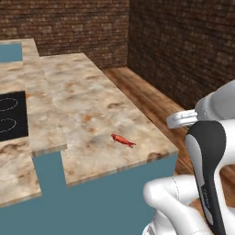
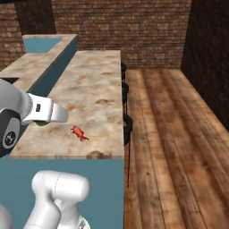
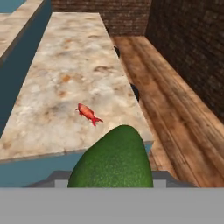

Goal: Open the fridge, remove the mango, avocado, and fish, and place them on any counter.

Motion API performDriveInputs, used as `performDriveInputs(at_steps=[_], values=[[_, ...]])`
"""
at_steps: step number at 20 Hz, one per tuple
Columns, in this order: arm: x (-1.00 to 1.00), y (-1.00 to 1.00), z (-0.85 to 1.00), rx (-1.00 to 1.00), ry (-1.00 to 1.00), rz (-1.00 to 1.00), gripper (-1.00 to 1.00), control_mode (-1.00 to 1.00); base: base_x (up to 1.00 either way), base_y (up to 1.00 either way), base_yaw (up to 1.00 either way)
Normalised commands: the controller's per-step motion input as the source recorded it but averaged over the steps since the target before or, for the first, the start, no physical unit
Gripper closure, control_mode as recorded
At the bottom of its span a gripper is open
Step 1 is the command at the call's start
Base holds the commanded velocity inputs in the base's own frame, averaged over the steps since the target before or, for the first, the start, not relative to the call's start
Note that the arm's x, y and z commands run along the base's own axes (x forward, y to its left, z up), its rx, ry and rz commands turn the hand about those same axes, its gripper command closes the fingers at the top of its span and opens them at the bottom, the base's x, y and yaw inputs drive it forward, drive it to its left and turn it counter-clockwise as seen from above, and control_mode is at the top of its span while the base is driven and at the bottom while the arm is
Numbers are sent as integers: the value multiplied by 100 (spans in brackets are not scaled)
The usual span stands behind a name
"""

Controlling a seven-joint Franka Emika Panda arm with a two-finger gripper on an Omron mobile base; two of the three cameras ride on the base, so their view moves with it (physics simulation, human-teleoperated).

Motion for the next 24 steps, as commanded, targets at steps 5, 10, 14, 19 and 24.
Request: performDriveInputs(at_steps=[5, 10, 14, 19, 24], values=[[0, 0, 0, 0, 0, 0, 100, 100, 26, 9, 4], [0, 0, 0, 0, 0, 0, 100, 100, 4, 11, 5], [69, 16, -38, -2, 29, 16, 100, -100, 0, 0, 0], [100, 11, -66, -5, 29, 3, 100, -100, 0, 0, 0], [100, 0, -88, -6, 9, 0, 100, -100, 0, 0, 0]])
